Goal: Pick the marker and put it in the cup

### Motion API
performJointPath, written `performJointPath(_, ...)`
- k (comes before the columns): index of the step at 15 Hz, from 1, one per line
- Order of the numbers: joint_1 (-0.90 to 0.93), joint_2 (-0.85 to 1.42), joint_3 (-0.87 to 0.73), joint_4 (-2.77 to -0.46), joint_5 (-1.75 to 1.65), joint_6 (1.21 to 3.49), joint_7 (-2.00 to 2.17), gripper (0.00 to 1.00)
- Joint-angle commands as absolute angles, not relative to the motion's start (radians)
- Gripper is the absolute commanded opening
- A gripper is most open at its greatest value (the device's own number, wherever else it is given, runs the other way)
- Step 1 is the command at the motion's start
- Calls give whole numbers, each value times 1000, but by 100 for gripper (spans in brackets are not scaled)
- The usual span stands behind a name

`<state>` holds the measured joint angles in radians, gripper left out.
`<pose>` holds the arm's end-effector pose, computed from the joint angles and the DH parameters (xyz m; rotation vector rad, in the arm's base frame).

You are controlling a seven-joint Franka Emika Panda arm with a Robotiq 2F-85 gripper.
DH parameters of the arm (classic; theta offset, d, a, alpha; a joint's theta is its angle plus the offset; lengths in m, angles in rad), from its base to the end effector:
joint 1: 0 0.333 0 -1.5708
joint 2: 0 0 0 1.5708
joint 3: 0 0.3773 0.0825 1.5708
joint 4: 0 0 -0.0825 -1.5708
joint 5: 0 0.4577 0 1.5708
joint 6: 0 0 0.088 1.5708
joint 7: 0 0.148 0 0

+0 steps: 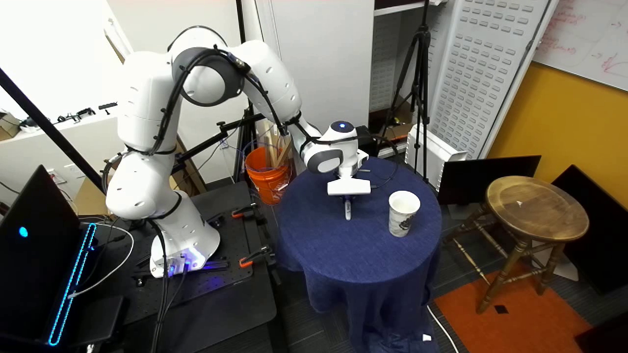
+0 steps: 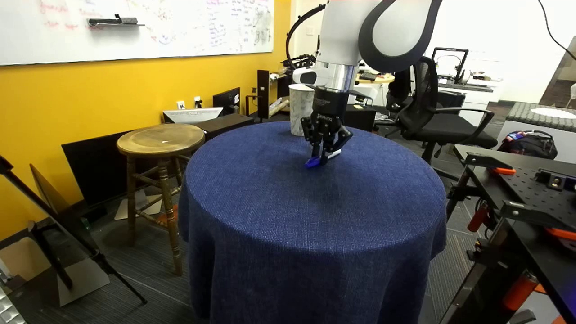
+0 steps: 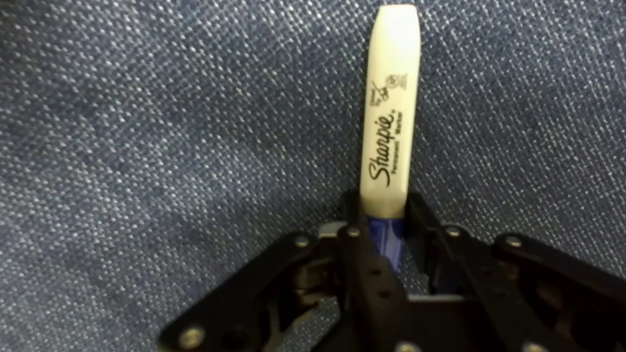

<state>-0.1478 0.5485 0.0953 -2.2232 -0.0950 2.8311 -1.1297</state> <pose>0.6063 -0.0238 0.0742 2.6163 1.6979 0.0976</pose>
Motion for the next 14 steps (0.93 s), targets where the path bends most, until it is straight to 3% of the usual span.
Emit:
performJointPath(1, -137, 548, 86, -2211, -124, 2816, -1085, 6)
performJointPath(14, -17, 319, -25, -2350, -283, 2819, -790, 6)
